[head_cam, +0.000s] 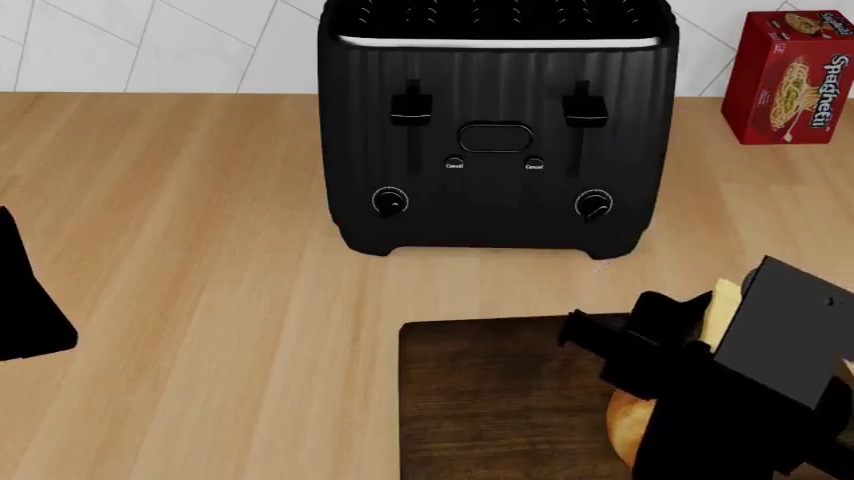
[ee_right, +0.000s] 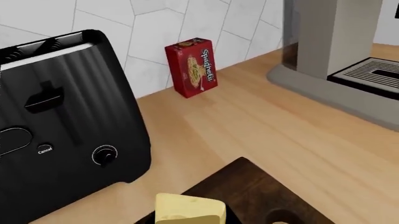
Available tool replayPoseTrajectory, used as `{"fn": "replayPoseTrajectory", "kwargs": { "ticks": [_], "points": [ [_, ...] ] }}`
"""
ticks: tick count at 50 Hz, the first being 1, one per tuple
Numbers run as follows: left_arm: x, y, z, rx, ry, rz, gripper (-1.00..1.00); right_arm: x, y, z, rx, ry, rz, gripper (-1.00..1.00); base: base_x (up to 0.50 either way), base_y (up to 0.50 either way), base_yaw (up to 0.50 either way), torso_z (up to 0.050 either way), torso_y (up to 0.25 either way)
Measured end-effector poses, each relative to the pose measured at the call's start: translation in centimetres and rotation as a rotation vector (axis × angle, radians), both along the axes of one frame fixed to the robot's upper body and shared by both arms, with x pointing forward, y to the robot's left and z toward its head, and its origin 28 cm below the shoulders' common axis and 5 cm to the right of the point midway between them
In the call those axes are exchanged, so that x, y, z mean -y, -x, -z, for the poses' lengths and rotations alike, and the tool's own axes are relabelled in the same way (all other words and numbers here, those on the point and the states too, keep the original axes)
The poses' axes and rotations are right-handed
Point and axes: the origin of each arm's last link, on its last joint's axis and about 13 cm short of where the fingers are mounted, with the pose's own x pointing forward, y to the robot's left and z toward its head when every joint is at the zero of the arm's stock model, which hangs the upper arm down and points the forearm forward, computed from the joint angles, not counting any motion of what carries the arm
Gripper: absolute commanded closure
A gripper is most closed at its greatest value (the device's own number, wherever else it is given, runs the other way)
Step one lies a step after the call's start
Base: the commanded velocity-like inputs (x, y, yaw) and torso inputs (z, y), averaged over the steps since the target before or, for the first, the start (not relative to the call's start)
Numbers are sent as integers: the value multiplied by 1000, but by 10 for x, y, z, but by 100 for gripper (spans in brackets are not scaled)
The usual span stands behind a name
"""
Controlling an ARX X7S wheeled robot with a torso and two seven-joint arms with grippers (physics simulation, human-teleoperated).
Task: Pick up the wedge of cheese and place it on the slice of bread to prepare a simple cheese on bread dish.
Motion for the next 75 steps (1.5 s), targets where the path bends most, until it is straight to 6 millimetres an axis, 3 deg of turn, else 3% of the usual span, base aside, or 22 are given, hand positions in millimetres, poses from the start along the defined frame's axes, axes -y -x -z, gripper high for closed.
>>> {"fn": "replayPoseTrajectory", "kwargs": {
  "ticks": [62,63,75],
  "points": [
    [0,1,0,-7,0,10,-100,3,-13,22,-70,-45,-17,100,0,0,0,0,0],
    [0,1,0,-7,0,10,-100,3,-13,22,-69,-46,-18,-100,0,0,0,0,0],
    [0,1,0,-7,-1,11,-100,2,-9,21,-84,-15,-34,-100,0,0,0,0,0]
  ]
}}
